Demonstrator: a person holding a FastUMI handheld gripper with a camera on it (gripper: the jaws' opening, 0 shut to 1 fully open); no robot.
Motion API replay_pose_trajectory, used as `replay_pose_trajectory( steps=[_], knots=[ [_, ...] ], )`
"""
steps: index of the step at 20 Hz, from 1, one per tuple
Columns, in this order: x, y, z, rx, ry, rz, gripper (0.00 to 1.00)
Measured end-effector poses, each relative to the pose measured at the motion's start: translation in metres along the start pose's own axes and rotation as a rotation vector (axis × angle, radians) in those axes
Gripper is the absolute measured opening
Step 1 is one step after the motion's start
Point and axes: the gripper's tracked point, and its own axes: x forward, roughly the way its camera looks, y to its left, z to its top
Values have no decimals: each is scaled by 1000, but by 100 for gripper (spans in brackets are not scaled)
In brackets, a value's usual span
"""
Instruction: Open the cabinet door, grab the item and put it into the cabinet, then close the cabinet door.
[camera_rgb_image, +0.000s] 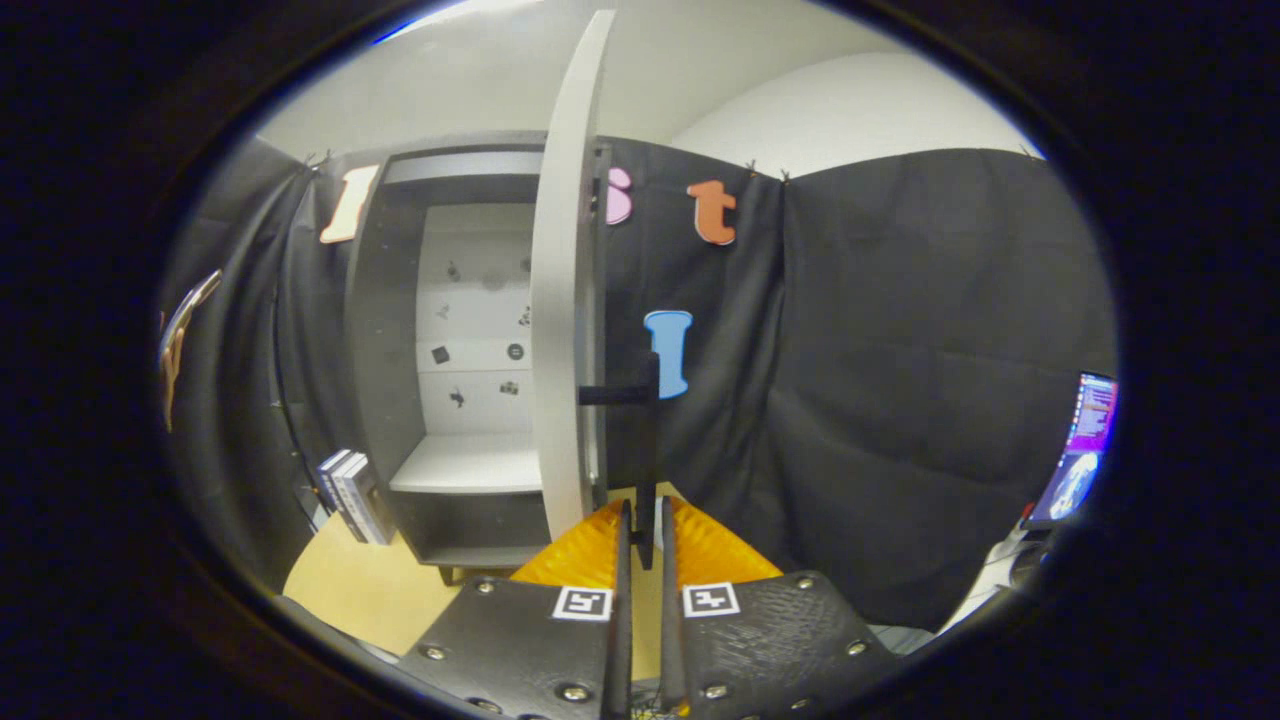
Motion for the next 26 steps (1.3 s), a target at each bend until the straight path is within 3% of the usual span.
replay_pose_trajectory(
  steps=[5,10,19,25,26],
  knots=[
    [-11,-35,2,60,-32,-85,12],
    [-19,-13,-4,43,-46,-68,16],
    [11,93,-71,-14,74,142,17],
    [36,147,-146,-38,208,269,17],
    [38,155,-160,-39,232,294,21]
  ],
)
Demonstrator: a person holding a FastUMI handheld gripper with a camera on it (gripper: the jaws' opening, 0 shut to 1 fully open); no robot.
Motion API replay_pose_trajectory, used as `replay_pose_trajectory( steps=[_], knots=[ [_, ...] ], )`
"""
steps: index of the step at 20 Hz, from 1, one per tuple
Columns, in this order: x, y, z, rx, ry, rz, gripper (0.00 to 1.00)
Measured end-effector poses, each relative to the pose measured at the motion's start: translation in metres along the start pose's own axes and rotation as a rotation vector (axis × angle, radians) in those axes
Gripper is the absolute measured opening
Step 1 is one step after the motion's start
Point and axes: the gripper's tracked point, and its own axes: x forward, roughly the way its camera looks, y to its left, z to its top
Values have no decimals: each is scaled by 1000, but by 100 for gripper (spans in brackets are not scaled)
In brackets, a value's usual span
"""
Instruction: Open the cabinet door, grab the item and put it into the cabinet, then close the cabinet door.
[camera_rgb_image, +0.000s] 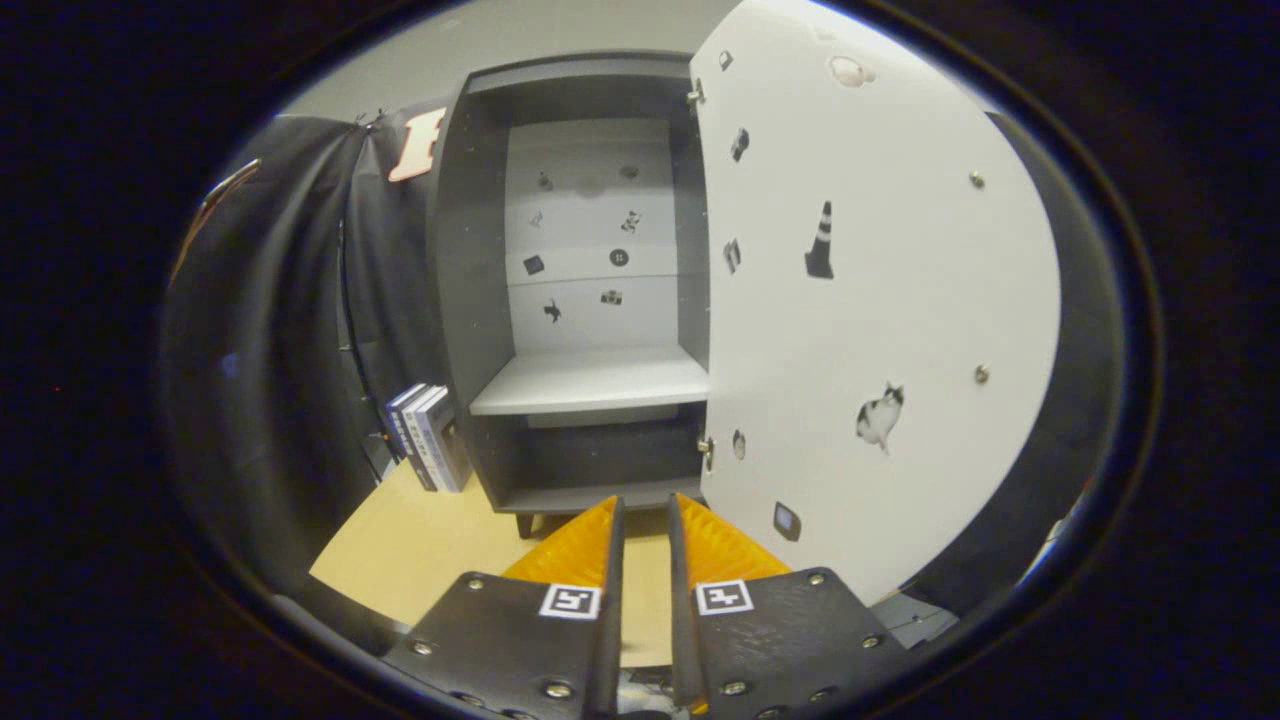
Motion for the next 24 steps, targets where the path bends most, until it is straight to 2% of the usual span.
replay_pose_trajectory(
  steps=[4,6,10,12,18,24],
  knots=[
    [29,18,-46,-2,87,51,25],
    [36,21,-70,-20,142,63,50],
    [50,31,-111,-60,230,96,85],
    [57,33,-138,-81,289,113,96],
    [76,33,-205,-123,407,126,98],
    [98,47,-248,-119,495,174,98]
  ],
)
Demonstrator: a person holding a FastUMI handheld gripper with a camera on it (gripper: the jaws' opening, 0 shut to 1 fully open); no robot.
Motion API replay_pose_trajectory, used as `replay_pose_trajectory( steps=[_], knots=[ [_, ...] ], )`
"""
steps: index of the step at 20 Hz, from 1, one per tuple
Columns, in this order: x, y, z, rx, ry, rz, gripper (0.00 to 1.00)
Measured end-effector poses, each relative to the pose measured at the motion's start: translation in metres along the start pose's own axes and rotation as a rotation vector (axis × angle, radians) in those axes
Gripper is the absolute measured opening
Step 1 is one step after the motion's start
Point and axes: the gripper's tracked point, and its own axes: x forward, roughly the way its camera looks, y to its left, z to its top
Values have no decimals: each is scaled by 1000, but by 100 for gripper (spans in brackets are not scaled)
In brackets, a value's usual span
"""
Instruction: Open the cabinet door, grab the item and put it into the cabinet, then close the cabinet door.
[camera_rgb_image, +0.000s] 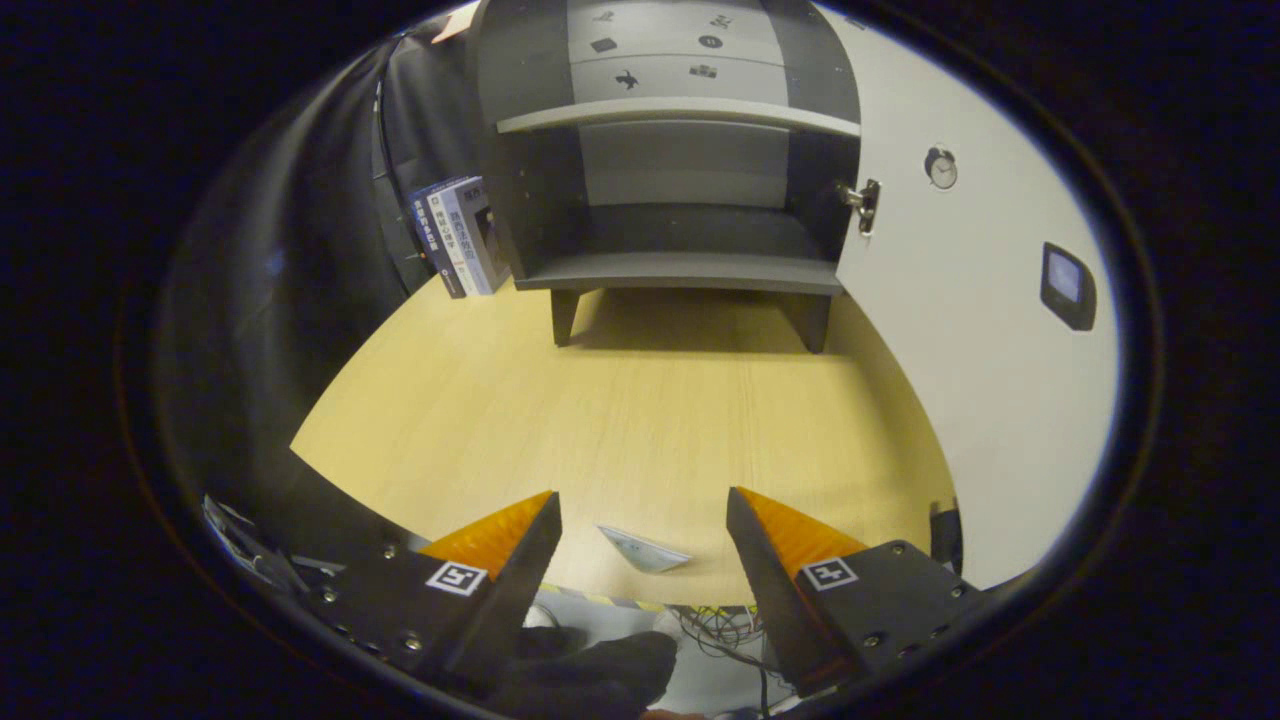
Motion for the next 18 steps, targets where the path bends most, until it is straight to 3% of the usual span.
replay_pose_trajectory(
  steps=[9,11,13,15,17,18],
  knots=[
    [53,6,-41,7,124,30,97],
    [63,2,-47,18,137,13,76],
    [69,-1,-52,31,143,1,72],
    [68,-1,-48,61,150,8,53],
    [77,-11,-44,74,118,-36,53],
    [73,-17,-46,78,133,-65,20]
  ],
)
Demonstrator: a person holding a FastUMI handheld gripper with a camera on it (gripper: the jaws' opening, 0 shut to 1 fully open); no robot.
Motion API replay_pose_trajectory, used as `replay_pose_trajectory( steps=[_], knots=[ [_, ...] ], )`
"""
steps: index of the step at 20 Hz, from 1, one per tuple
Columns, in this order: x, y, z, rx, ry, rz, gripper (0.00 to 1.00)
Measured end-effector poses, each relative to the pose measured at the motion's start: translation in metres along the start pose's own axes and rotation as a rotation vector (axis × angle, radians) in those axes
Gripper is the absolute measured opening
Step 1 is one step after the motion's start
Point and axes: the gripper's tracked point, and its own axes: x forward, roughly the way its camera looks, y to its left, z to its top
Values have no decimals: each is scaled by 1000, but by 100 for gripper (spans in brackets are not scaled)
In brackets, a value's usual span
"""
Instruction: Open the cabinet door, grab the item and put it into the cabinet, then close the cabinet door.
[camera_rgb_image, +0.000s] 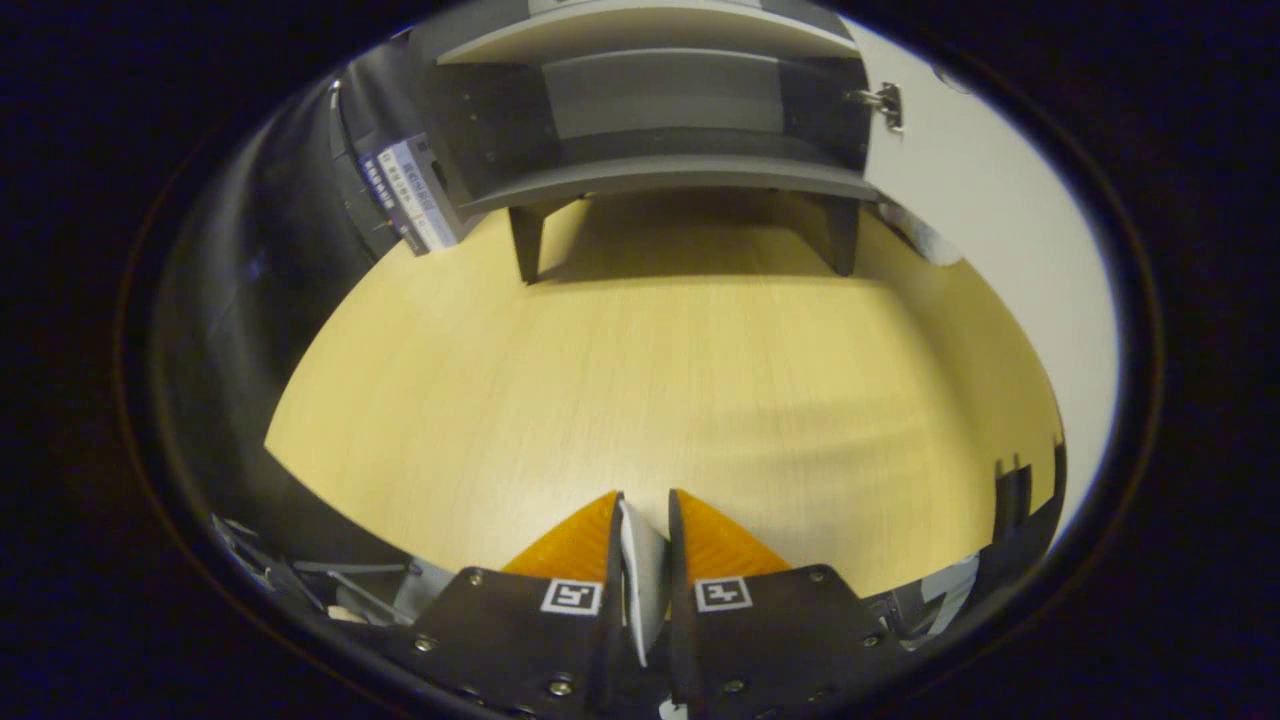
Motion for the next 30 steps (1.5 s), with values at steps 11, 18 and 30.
replay_pose_trajectory(
  steps=[11,18,30],
  knots=[
    [-13,8,17,-26,9,18,20],
    [-77,20,116,1,-81,80,20],
    [-219,33,341,-22,-349,186,19]
  ],
)
